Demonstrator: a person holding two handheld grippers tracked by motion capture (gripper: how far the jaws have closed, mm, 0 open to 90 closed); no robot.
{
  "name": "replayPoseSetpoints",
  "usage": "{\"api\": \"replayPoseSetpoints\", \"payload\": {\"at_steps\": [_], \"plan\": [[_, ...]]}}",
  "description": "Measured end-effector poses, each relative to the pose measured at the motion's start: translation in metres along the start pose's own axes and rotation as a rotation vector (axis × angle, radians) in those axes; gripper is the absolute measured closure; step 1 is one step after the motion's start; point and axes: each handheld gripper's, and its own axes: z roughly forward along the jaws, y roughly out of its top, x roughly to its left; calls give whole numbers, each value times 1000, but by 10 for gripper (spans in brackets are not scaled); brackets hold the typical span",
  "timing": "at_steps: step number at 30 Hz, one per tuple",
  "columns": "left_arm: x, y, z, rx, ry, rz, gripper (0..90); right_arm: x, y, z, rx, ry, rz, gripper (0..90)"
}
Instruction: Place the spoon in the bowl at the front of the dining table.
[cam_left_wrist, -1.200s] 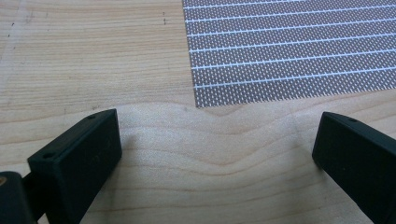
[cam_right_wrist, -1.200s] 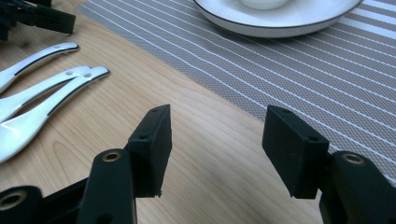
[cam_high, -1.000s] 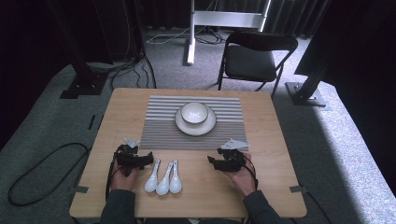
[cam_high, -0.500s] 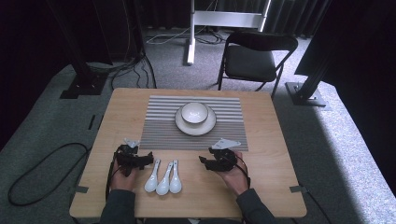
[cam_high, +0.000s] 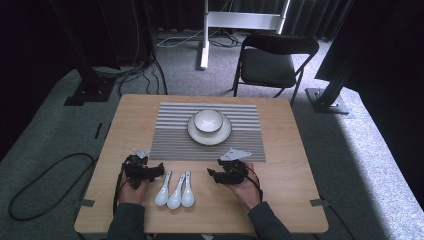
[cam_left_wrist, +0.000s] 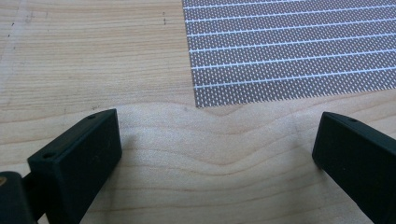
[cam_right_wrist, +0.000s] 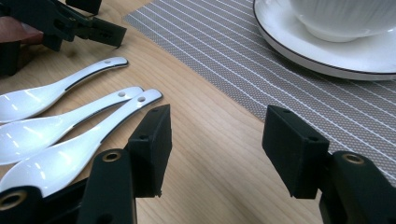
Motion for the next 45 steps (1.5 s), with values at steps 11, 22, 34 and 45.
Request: {"api": "replayPoseSetpoints", "payload": {"at_steps": [11,22,34,45], "plan": [[0,0,0,0,0,1,17,9,0,10,10,26,-3,419],[0,0,0,0,0,0,17,22,-2,23,33,42,-25,419],[0,0,0,0,0,1,17,37,-3,40,67,70,-47,418],[0,0,0,0,0,0,17,59,0,56,75,102,-78,416]]}}
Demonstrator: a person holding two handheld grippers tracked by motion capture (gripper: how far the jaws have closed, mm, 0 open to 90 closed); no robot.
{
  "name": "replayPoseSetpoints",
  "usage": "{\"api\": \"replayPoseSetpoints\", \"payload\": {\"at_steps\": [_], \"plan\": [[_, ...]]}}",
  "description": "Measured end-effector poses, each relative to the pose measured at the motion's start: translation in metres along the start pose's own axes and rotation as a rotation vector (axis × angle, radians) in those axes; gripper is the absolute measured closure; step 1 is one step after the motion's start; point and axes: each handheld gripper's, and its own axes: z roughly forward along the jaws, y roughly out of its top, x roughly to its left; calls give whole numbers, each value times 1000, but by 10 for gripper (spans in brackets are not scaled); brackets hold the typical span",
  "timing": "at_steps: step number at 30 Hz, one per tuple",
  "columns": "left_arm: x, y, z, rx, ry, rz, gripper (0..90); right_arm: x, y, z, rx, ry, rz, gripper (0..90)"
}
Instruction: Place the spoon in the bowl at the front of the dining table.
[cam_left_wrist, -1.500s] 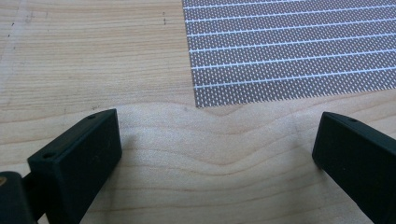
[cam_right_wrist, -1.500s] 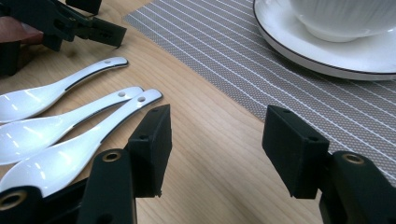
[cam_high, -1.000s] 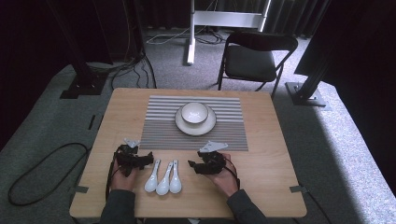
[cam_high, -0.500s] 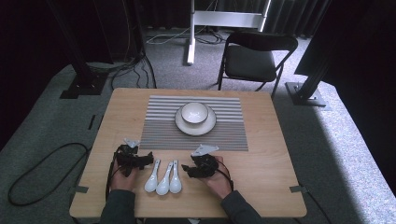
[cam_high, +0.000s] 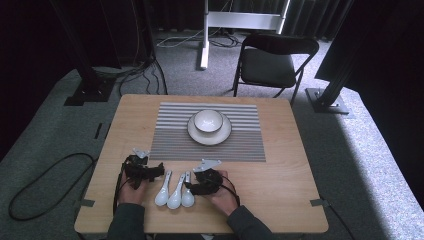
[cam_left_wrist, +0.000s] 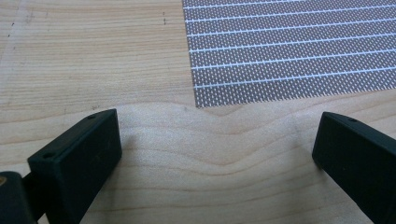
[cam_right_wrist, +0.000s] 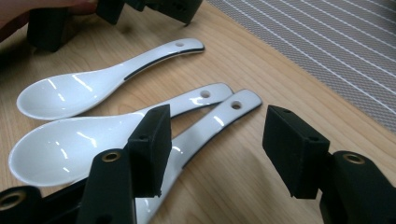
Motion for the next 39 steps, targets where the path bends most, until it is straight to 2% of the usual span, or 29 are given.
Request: {"api": "replayPoseSetpoints", "payload": {"at_steps": [4,10,16,25,39], "plan": [[0,0,0,1,0,1,17,4,2,4,7,-5,-18,420],[0,0,0,0,0,0,17,1,2,8,24,-19,-13,435],[0,0,0,1,0,1,17,5,3,12,34,-18,-26,443],[0,0,0,2,0,3,17,9,5,16,59,-72,-66,516],[0,0,0,0,0,0,17,-1,3,13,88,-119,-31,676]]}}
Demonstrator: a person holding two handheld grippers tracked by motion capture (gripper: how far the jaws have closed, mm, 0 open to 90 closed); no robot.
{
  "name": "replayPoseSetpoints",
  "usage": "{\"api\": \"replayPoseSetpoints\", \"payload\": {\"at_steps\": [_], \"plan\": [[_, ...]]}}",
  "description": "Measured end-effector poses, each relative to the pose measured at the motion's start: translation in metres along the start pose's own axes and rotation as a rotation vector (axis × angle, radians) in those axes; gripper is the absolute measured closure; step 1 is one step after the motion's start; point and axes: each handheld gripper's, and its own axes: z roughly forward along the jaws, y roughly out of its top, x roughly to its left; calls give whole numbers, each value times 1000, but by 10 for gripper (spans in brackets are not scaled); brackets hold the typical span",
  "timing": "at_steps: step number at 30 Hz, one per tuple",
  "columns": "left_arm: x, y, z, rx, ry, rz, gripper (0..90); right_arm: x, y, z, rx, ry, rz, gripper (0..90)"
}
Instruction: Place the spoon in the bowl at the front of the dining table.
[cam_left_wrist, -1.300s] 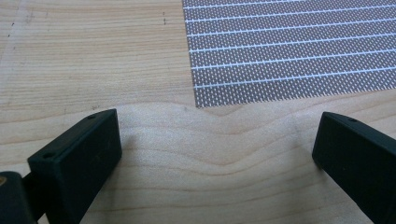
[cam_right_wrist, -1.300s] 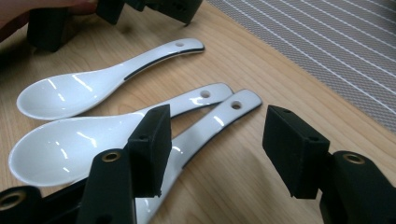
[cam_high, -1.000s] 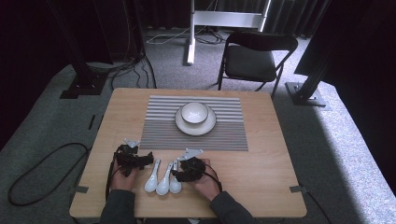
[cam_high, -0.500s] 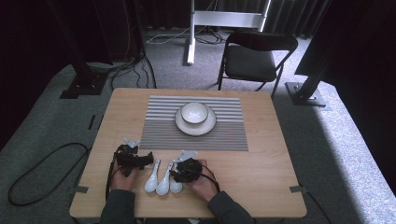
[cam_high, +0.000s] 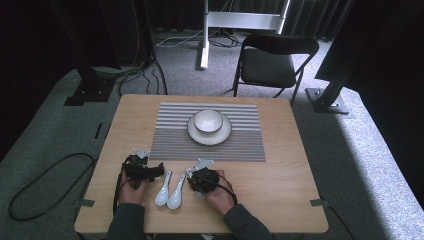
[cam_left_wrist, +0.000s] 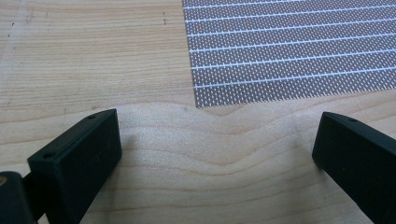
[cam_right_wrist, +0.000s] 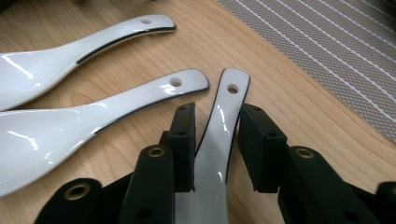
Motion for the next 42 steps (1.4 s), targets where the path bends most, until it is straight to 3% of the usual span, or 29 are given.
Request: {"api": "replayPoseSetpoints", "payload": {"at_steps": [11,21,42], "plan": [[0,0,0,1,0,1,17,-2,0,-3,29,-15,12,742],[0,0,0,0,0,0,17,-4,-3,-4,4,-27,17,745],[0,0,0,1,0,1,17,-15,4,-34,-133,-65,19,746]]}}
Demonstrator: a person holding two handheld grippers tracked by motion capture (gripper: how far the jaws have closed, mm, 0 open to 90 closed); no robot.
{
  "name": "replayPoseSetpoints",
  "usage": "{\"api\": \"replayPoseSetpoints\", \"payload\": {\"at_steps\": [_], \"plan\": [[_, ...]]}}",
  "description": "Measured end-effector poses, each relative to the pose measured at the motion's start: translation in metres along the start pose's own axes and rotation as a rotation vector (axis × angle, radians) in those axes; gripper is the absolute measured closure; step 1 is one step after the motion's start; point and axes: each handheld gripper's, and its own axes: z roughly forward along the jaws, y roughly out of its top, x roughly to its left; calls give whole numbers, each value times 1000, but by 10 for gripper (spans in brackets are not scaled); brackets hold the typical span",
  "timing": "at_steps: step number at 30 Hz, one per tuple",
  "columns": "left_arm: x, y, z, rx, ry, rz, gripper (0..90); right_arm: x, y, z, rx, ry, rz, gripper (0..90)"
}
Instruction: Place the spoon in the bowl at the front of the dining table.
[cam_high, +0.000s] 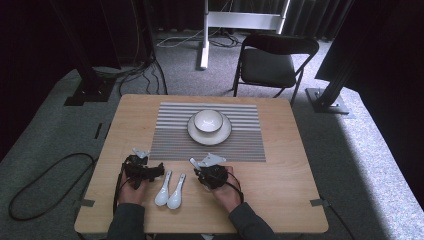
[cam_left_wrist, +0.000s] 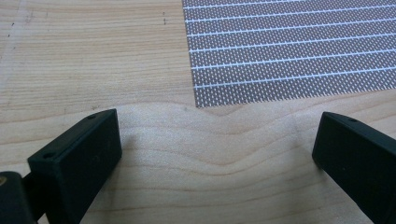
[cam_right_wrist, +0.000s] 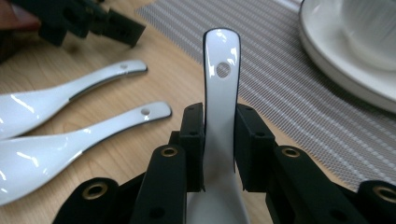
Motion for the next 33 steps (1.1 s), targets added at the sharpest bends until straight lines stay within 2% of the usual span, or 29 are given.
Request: {"api": "replayPoseSetpoints", "payload": {"at_steps": [9,33], "plan": [[0,0,0,0,0,-1,17,-13,7,-12,-54,-18,21,748],[0,0,0,0,0,-1,17,-30,22,-22,-105,-74,20,750]]}}
